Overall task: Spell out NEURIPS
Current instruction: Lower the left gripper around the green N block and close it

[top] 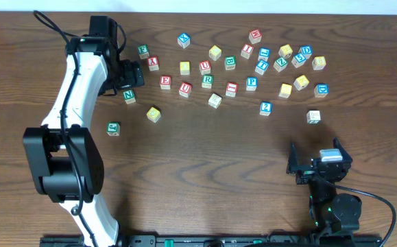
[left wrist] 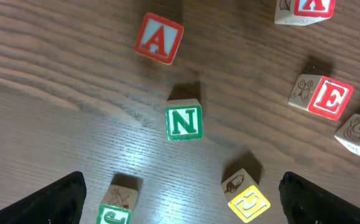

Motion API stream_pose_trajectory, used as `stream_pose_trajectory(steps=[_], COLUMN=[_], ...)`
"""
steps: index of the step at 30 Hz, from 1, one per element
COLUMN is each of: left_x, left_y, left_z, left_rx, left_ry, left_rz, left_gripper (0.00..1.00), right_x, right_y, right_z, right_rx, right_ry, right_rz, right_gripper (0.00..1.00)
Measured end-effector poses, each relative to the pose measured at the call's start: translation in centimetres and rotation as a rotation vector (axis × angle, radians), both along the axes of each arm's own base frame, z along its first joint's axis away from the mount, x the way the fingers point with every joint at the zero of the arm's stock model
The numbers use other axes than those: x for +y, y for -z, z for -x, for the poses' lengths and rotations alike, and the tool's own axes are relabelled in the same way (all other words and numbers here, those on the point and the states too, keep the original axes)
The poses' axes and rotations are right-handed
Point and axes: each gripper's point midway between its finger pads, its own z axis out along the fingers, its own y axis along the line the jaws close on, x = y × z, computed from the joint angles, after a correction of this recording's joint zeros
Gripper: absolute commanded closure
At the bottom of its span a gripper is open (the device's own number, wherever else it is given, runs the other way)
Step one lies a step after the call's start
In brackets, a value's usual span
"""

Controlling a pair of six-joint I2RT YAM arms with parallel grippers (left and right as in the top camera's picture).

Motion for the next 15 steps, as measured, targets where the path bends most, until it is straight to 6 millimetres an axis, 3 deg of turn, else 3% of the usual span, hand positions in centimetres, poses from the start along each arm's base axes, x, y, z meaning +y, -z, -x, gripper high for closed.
stream_pose_trajectory(steps=[15], left_x=[0.0], left_y=[3.8], left_z=[0.1], left_rx=[0.085], left_ry=[-0.007], left_rz=[0.000], left_gripper=[0.02], right_x=[0.0], right_y=[0.0], right_z=[0.0], right_rx=[0.000], right_ry=[0.000], right_rz=[0.000], right_gripper=[0.01])
